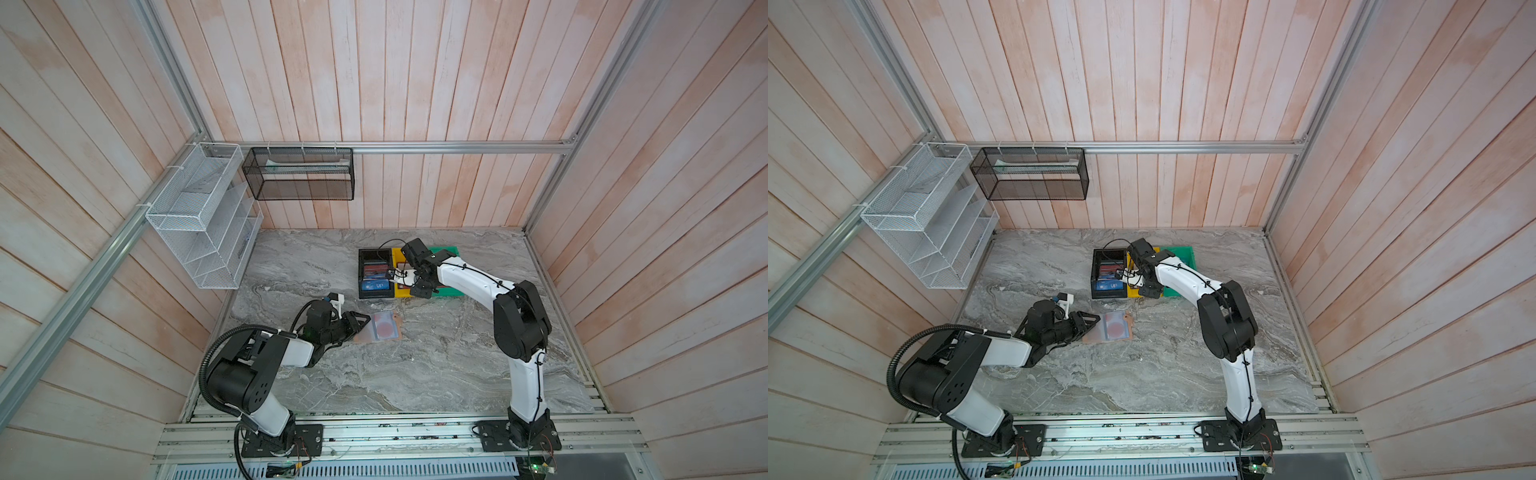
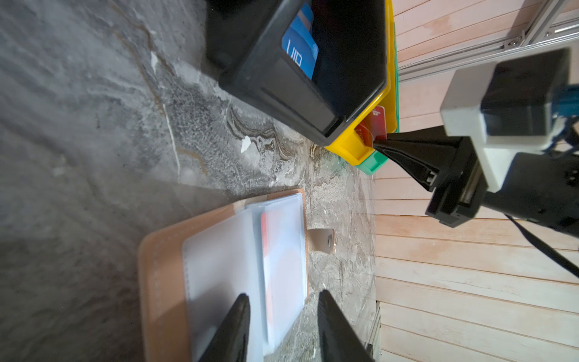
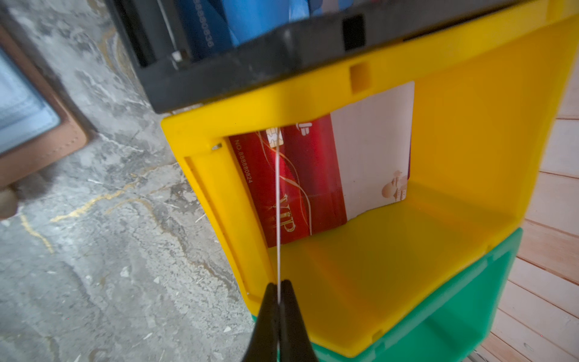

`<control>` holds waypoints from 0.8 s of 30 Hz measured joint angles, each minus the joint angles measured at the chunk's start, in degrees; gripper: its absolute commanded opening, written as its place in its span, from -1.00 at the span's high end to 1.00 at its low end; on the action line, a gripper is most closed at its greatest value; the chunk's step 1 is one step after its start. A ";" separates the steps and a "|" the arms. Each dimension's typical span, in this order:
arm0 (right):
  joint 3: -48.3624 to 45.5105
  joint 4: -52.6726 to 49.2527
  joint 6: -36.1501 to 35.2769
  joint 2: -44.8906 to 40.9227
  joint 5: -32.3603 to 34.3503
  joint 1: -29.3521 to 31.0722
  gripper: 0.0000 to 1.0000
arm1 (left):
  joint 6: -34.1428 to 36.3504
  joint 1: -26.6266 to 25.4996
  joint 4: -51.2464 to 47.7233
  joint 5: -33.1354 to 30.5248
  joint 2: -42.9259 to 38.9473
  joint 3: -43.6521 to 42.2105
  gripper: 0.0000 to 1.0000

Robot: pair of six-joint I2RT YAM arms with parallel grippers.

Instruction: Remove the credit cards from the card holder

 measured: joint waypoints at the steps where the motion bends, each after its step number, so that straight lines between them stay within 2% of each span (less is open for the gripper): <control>1: 0.00 0.02 0.00 0.00 -0.02 0.00 0.79 | 0.00 0.00 0.00 0.00 0.00 0.00 0.23; 9: 3.28 0.92 -1.05 2.29 1.16 -0.17 0.52 | 0.02 0.09 -0.02 0.13 0.24 0.52 0.23; 19: 18.97 0.96 -1.62 11.08 2.45 -2.21 0.47 | 0.02 0.74 -0.02 0.13 0.52 0.55 0.24; 24: 20.31 0.04 0.74 11.34 2.01 -2.84 0.48 | 0.09 0.74 -0.07 0.09 0.52 0.55 0.24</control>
